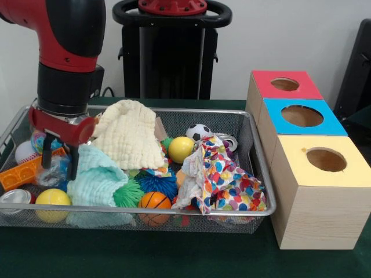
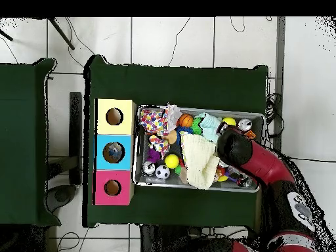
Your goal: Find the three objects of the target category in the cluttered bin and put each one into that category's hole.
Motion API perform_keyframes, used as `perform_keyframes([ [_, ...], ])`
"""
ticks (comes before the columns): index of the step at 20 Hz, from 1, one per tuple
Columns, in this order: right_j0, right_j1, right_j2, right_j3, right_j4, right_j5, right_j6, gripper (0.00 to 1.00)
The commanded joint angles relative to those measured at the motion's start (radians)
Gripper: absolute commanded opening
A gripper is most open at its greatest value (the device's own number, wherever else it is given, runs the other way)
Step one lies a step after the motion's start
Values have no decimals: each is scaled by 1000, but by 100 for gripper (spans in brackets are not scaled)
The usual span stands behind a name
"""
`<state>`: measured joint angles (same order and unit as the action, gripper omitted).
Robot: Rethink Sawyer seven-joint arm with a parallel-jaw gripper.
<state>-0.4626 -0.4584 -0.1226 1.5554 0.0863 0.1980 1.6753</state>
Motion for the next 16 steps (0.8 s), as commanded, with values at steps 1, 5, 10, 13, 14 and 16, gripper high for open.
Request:
perform_keyframes([
  [1, 35, -8, -56, 2, 47, 153, 200, 100],
  [5, 42, -22, -57, 2, 56, 176, 198, 100],
  [10, 63, -39, -77, -2, 71, 199, 216, 100],
  [13, 63, -35, -75, -9, 81, 203, 218, 100],
  [14, 55, -31, -73, -19, 83, 209, 212, 100],
  [16, 52, -27, -71, -14, 88, 200, 210, 100],
])
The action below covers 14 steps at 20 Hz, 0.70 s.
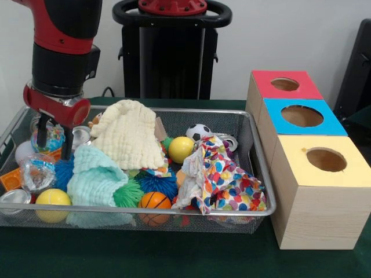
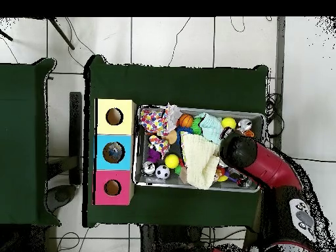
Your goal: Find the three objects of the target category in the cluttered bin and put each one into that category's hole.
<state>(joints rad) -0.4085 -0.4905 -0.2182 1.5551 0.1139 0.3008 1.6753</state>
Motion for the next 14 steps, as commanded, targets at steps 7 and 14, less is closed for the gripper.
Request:
perform_keyframes([
  [7, -15, 16, 29, 1, 110, 80, 240, 100],
  [14, 8, 62, -41, 13, 223, 12, 374, 100],
])
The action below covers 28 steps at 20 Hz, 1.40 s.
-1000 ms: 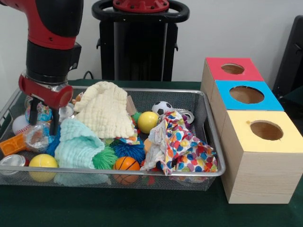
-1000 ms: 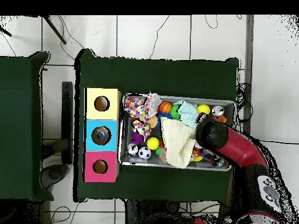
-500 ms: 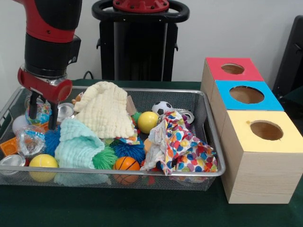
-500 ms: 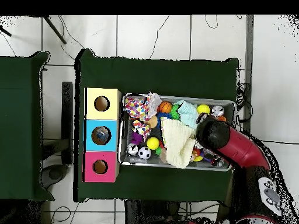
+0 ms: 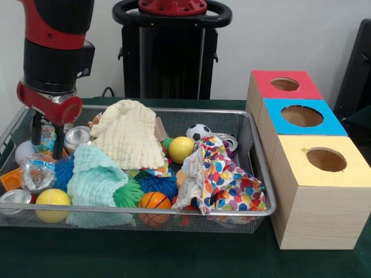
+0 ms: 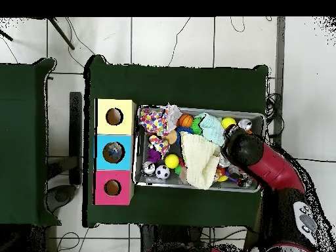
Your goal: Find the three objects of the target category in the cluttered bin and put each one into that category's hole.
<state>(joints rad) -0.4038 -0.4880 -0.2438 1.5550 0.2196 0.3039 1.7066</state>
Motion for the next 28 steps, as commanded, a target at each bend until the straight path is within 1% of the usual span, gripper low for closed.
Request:
perform_keyframes([
  [1, -15, 61, 2, 23, 127, -8, 338, 100],
  [2, -25, 81, 1, 13, 150, 2, 352, 100],
  [5, -49, 123, -16, -20, 181, 26, 361, 100],
  [6, -66, 131, -11, -31, 181, 19, 346, 100],
  [10, -83, 150, -25, -36, 195, 20, 351, 100],
  [12, -65, 144, -37, -18, 202, 11, 369, 100],
  [13, -67, 144, -33, -11, 201, -2, 368, 100],
  [15, -31, 145, -47, -4, 211, 5, 392, 100],
  [16, -2, 145, -54, 0, 221, 12, 412, 100],
  [19, -1, 147, -43, 13, 223, 4, 398, 100],
  [22, 14, 128, -54, 28, 228, 32, 398, 100],
  [28, 10, 100, -38, 40, 231, 42, 383, 100],
])
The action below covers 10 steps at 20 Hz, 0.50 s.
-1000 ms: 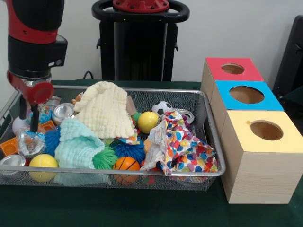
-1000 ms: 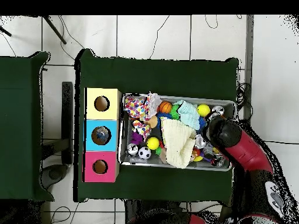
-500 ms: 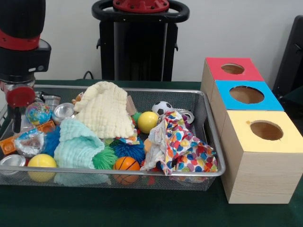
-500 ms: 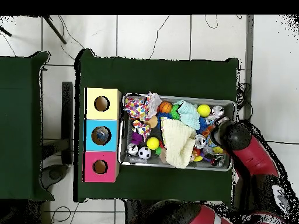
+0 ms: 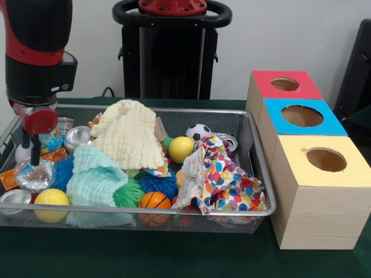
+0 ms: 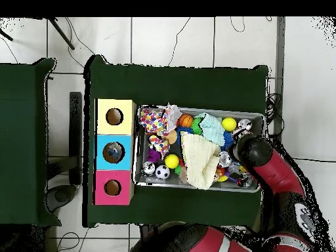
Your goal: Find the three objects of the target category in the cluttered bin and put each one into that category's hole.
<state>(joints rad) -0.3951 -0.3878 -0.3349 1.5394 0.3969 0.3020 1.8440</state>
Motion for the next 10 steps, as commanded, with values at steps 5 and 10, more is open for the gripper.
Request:
perform_keyframes([
  [5, 11, -4, 46, 28, 66, 68, 251, 100],
  [10, 3, 19, 61, -4, 78, 44, 241, 100],
])
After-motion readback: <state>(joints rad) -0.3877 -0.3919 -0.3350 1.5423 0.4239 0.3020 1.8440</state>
